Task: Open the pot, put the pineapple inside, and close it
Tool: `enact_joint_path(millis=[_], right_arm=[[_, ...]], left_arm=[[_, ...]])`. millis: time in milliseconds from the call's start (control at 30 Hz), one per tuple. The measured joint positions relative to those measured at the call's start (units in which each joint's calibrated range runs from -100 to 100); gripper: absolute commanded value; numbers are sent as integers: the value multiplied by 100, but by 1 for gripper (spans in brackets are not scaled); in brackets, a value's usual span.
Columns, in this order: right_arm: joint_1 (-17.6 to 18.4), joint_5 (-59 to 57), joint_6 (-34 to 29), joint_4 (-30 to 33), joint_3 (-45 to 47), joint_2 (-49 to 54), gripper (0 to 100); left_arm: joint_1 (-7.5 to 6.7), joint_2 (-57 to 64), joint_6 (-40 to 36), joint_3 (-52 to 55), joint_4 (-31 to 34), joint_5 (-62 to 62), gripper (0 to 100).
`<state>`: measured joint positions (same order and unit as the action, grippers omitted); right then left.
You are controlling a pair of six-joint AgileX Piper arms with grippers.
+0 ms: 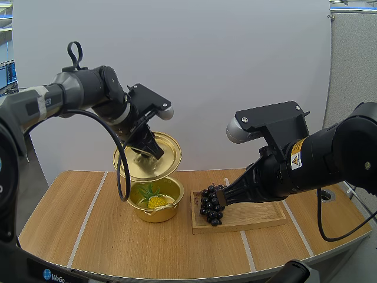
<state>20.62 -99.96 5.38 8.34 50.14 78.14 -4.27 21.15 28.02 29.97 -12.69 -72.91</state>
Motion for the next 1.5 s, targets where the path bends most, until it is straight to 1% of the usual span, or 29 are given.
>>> enact_joint_path(millis=[233,367,567,1133,1500], right_arm=[[0,0,0,0,0,0,0],[0,0,0,0,0,0,0],[0,0,0,0,0,0,0],[0,0,0,0,0,0,0],[0,0,0,0,0,0,0]], left_arm=[[0,-611,7,103,-187,101,1],[0,-1016,7,169,-197,543,1],[0,-1449,105,169,-174,835,1],[0,-2176,234,169,-63,921,1],[0,-2170,245,169,-63,946,1]])
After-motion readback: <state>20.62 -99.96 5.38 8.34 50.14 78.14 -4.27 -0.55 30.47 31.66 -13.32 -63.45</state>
